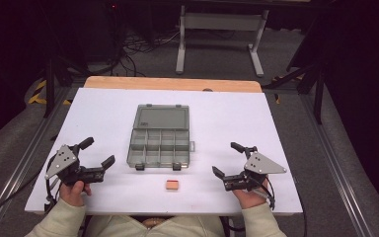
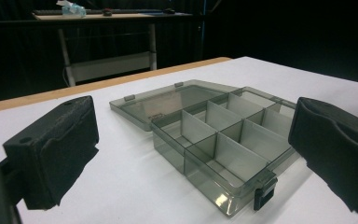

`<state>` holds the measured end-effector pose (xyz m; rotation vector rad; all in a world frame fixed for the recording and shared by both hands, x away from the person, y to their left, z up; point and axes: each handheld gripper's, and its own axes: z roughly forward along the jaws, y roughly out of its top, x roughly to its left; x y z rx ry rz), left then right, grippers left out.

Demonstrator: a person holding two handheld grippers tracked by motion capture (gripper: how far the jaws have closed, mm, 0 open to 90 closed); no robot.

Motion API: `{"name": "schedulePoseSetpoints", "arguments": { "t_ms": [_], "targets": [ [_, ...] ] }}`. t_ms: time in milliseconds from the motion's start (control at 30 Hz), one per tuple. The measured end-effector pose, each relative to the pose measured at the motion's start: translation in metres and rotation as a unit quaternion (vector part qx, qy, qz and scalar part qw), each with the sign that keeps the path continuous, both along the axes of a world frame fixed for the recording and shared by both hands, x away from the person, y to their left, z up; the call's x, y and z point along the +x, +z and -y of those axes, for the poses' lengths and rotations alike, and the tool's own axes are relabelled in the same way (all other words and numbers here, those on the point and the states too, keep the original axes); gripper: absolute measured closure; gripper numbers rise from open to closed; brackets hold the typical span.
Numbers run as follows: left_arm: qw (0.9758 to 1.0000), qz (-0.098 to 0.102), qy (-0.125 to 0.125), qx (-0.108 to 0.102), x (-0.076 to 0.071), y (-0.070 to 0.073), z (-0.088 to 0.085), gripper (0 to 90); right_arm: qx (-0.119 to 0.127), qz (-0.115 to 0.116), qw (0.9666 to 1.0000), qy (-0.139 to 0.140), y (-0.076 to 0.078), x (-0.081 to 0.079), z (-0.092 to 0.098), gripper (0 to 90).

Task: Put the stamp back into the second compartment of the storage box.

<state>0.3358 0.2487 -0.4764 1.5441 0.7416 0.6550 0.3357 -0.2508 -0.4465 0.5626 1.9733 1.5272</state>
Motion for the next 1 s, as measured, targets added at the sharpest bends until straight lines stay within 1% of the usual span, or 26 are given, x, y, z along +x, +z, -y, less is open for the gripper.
{"name": "schedulePoseSetpoints", "arguments": {
  "t_ms": [33,200,233,333,400,533,633,700,800,900,933,1000],
  "targets": [
    [1.0,0.002,0.0,0.003,0.0,0.0,0.0,2.3,0.0,0.0,1.0,0.001,0.0,0.0,0.0,3.7],
    [1.0,0.005,-0.004,0.001,0.0,0.0,0.001,2.2,-0.001,-0.004,1.0,0.001,-0.001,0.001,-0.001,4.0],
    [1.0,0.001,-0.004,-0.002,0.0,0.0,0.001,2.2,-0.001,-0.004,1.0,0.001,-0.001,0.001,-0.002,4.3],
    [1.0,0.0,-0.006,-0.005,0.0,0.0,0.0,2.2,-0.001,-0.005,1.0,0.003,-0.001,0.001,-0.002,4.7],
    [0.9999,-0.001,-0.01,-0.005,0.0,0.0,-0.001,2.2,-0.001,-0.006,1.0,0.003,-0.001,0.001,-0.002,4.9],
    [0.9999,-0.001,-0.01,-0.006,-0.001,0.001,-0.002,2.2,-0.005,-0.009,0.9999,0.003,-0.001,0.001,-0.003,5.3],
    [0.9999,-0.002,-0.01,-0.003,-0.002,0.001,-0.004,2.2,-0.005,-0.008,0.9999,0.005,-0.001,0.001,-0.003,5.4],
    [0.9999,-0.002,-0.009,-0.006,-0.003,0.001,-0.005,2.2,-0.004,-0.009,0.9999,0.005,-0.001,0.001,-0.003,5.6],
    [1.0,0.0,-0.007,-0.005,-0.003,0.001,-0.006,2.3,0.0,-0.014,0.9999,0.008,0.0,0.003,-0.004,6.2],
    [1.0,-0.001,-0.008,-0.004,-0.003,0.001,-0.005,2.3,0.0,-0.021,0.9997,0.015,0.003,0.005,-0.006,6.7],
    [1.0,0.0,-0.008,-0.004,-0.003,0.001,-0.005,2.3,0.004,-0.029,0.9993,0.024,0.007,0.007,-0.007,6.7],
    [1.0,0.0,-0.008,-0.004,-0.003,0.001,-0.005,2.3,0.004,-0.036,0.9989,0.031,0.011,0.008,-0.009,6.7]
  ]
}}
